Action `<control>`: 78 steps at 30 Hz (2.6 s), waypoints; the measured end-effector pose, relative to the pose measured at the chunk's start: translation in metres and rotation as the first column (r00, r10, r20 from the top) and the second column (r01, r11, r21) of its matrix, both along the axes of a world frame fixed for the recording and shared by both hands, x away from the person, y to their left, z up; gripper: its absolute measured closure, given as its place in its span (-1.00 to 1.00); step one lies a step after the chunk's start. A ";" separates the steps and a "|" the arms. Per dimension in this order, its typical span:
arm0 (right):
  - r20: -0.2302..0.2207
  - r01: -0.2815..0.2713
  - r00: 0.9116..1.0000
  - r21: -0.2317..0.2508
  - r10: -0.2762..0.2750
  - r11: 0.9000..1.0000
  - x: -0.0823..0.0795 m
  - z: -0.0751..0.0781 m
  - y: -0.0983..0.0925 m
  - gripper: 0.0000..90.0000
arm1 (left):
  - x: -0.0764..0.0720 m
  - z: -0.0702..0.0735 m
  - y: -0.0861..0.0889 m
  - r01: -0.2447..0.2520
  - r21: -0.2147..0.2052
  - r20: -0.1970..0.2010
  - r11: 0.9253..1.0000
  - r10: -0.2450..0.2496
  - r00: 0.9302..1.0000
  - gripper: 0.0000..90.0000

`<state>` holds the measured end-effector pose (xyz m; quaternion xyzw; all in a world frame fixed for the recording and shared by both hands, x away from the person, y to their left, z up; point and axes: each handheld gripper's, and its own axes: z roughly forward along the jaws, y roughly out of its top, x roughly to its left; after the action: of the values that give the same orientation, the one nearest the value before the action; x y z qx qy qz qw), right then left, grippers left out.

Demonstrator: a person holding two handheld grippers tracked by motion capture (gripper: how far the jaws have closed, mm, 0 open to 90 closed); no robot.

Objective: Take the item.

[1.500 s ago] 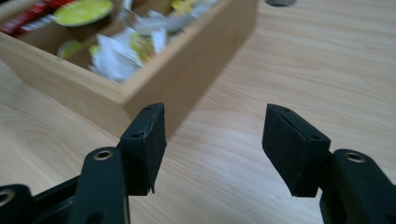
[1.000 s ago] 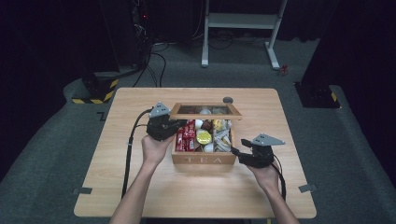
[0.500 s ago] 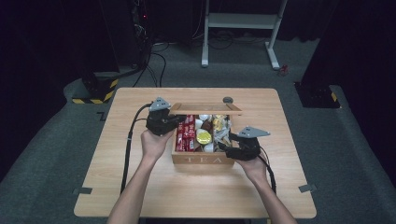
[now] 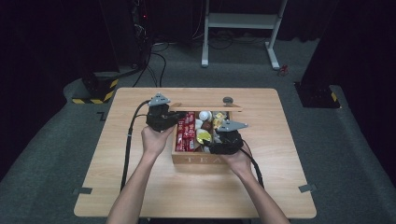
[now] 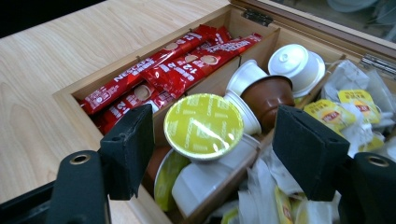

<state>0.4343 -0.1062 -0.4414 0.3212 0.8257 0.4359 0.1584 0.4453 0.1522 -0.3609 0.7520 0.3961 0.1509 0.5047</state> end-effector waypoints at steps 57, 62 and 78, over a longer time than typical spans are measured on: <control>0.025 0.030 0.999 -0.019 -0.029 0.999 0.004 0.006 0.006 -0.16 | 0.013 0.007 -0.001 -0.022 0.021 -0.027 1.000 0.023 0.999 1.00; 0.035 0.044 0.998 -0.015 -0.044 0.999 0.001 0.010 -0.006 -0.16 | 0.012 0.006 -0.001 -0.024 0.017 -0.023 1.000 0.025 0.999 1.00; 0.079 0.103 0.991 0.034 -0.106 0.994 -0.008 0.033 -0.055 -0.16 | 0.013 0.007 -0.003 -0.040 0.046 -0.013 0.998 0.041 0.999 1.00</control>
<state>0.4263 -0.1610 -0.4088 0.3486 0.7940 0.4520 0.2091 0.4585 0.1491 -0.3536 0.7562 0.4112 0.1646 0.4816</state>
